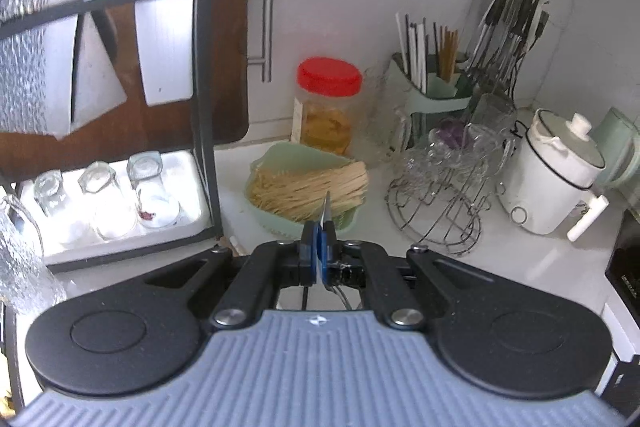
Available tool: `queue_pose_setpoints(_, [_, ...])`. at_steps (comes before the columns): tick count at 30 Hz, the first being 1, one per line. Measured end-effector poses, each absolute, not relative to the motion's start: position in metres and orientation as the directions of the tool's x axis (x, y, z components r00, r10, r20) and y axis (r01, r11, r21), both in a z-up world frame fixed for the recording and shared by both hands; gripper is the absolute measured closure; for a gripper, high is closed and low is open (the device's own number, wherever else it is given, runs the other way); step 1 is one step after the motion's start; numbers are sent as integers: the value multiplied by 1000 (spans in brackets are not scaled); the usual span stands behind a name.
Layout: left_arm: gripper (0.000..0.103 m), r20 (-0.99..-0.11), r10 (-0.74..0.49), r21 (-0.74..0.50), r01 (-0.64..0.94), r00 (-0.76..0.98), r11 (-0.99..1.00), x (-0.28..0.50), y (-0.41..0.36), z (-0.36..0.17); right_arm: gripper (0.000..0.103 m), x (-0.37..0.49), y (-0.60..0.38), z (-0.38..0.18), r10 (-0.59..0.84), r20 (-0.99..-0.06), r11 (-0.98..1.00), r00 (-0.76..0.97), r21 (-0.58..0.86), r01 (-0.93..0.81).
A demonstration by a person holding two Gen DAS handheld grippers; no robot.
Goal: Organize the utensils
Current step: 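Lift the silver spoon with the left tool and carry it over the mug, then lower the silver spoon into the mug and open the left tool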
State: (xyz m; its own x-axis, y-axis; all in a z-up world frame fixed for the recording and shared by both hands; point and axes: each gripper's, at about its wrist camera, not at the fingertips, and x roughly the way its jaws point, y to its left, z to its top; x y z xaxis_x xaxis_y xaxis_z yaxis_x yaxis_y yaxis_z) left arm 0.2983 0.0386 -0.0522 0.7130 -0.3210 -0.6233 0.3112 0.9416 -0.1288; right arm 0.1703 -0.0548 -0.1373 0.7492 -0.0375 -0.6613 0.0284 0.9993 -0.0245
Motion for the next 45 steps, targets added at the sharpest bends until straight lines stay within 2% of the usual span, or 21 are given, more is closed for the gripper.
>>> queue_pose_setpoints(15, [101,-576,-380,-121,385,724,915,274,17,7,12,180,-56,-134,-14,-694,1000,720,-26,-6])
queue_pose_setpoints(23, [101,-559,-428,-86,463,711,882,268,-14,5,12,180,-57,-133,-5,-698,1000,716,-22,-14])
queue_pose_setpoints(30, [101,-596,-445,-18,543,669,839,264,-37,-15,12,181,-58,-133,-1,-702,999,713,-24,-21])
queue_pose_setpoints(42, [100,-752,-428,-75,581,501,811,272,-28,-19,12,184,-58,-134,11,-693,999,721,-23,-37])
queue_pose_setpoints(45, [100,-782,-405,-53,597,474,800,271,-28,-19,12,186,-58,-134,10,-690,999,724,-23,-36])
